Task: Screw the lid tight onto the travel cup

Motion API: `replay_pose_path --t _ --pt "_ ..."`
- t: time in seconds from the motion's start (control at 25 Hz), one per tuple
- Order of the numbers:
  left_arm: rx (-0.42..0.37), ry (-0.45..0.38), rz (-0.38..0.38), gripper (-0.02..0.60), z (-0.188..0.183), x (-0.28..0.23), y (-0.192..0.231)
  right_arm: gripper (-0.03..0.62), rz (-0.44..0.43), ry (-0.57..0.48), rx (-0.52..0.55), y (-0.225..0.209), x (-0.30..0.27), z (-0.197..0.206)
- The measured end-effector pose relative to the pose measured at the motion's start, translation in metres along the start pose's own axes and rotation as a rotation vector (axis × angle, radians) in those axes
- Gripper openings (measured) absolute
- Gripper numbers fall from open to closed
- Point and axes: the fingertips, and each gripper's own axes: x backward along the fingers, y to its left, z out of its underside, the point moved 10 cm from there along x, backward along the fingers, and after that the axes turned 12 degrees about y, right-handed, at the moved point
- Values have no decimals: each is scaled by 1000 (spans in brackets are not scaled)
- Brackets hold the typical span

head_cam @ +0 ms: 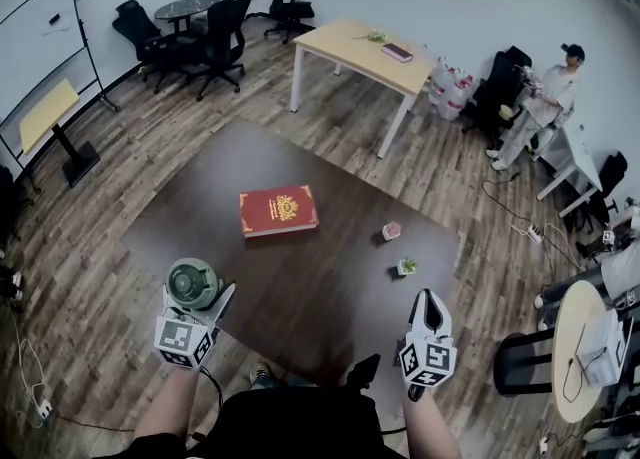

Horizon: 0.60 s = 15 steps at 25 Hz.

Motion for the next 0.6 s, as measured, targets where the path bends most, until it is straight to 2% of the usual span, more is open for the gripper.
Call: replay_pose_path --t 0.16,0.6 --pt "-31 -29 -2 416 -6 -4 -7 6 -24 -39 81 16 -3 -3" --pt "-14 -35 -2 416 -9 -1 -8 6 -31 -54 44 15 -2 -9"
